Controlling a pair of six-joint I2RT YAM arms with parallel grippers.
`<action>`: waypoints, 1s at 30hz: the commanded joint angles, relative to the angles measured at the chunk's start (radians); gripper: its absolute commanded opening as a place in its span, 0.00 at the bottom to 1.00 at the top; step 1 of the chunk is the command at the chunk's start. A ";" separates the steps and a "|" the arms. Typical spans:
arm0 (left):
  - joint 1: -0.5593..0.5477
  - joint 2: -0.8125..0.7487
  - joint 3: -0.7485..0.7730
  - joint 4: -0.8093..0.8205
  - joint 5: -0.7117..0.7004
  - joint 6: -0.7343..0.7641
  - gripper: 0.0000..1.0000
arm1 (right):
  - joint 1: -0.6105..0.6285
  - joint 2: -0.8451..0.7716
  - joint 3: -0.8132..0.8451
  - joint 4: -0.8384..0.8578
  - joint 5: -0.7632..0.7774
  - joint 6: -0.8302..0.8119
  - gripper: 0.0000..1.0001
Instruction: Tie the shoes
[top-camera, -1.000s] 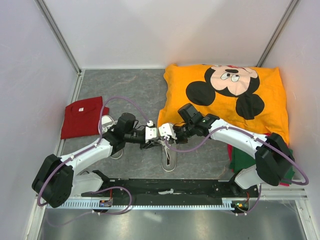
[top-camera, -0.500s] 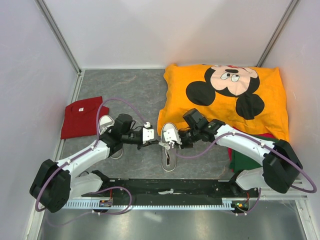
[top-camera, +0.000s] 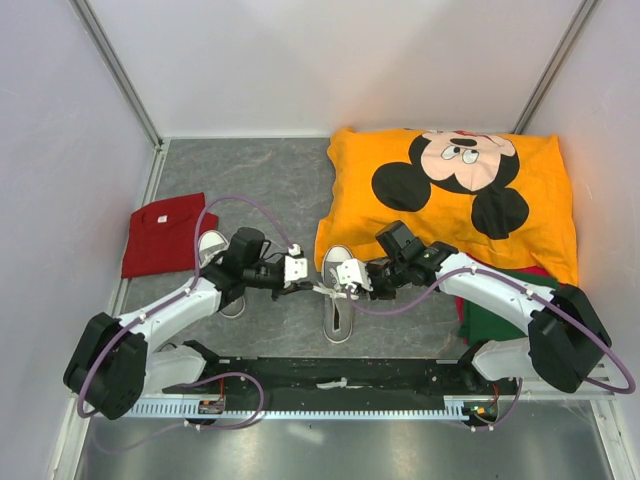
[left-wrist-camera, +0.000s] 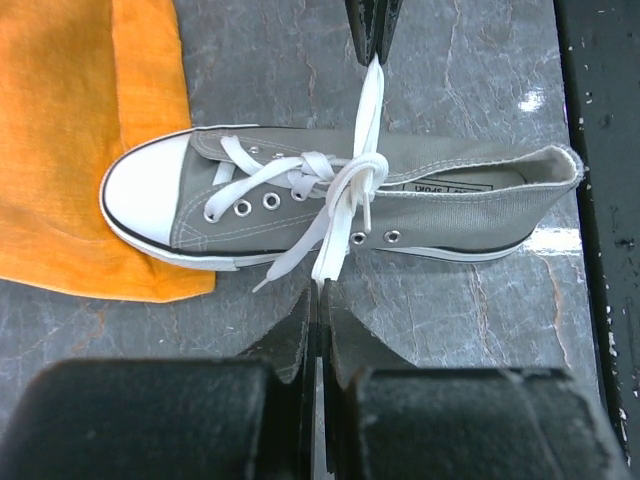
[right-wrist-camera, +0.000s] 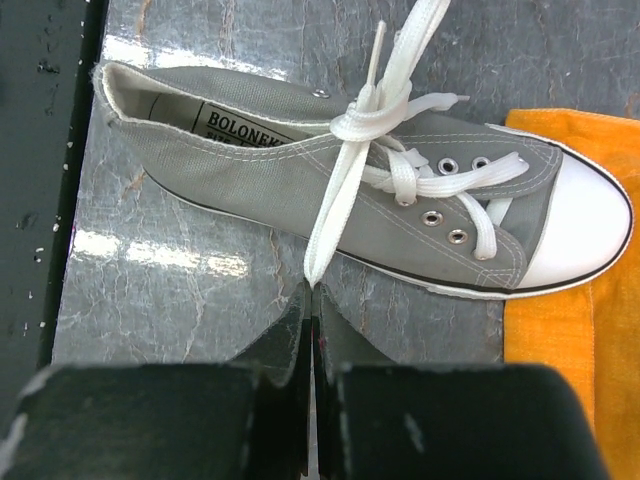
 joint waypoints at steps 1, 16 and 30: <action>0.004 0.042 0.043 0.039 0.029 0.023 0.02 | -0.005 -0.022 -0.009 -0.006 -0.018 -0.009 0.00; 0.028 -0.072 0.016 -0.059 0.089 0.212 0.47 | -0.005 0.006 0.017 0.028 -0.024 0.083 0.07; -0.080 -0.129 -0.030 0.022 0.028 0.287 0.64 | -0.007 0.009 0.026 0.049 -0.032 0.136 0.35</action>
